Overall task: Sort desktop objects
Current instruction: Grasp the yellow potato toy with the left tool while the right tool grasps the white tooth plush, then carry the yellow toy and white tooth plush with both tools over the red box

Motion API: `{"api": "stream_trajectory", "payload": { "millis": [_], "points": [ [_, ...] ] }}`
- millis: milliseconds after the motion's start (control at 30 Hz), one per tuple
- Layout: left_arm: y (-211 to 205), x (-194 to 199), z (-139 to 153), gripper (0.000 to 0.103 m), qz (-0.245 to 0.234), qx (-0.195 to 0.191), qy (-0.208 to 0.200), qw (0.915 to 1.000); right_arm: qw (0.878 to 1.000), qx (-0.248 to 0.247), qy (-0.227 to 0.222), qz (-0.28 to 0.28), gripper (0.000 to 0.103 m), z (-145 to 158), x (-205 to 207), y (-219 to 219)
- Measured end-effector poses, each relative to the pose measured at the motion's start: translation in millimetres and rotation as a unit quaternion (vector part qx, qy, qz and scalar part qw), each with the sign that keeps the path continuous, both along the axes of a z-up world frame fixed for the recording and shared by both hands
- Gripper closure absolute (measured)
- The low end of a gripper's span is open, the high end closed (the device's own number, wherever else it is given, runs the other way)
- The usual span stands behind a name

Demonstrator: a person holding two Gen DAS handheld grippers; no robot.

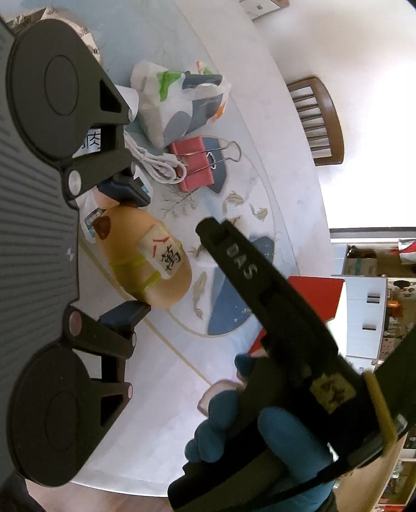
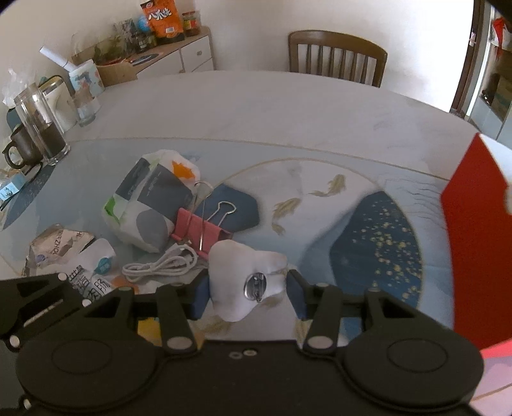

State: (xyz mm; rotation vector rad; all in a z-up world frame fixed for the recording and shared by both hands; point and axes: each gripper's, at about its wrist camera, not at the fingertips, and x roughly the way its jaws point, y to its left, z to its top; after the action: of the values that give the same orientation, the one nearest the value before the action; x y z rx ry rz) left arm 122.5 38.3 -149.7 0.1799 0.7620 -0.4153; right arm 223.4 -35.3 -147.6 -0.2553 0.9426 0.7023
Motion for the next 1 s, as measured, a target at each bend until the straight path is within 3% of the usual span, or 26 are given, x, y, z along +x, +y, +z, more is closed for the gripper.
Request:
{"api": "stream_trajectory", "payload": {
  "millis": [567,1000],
  "points": [
    [-12,-15,59,0.039,0.011,-0.023,-0.032,0.9992,0.998,0.025,-0.032,-0.039,0.054,55,-10,-60],
    [-46,0,102,0.039,0.01,-0.029,-0.057,0.9979,0.995,0.04,-0.057,-0.07,0.053,93,-12,-111]
  ]
}}
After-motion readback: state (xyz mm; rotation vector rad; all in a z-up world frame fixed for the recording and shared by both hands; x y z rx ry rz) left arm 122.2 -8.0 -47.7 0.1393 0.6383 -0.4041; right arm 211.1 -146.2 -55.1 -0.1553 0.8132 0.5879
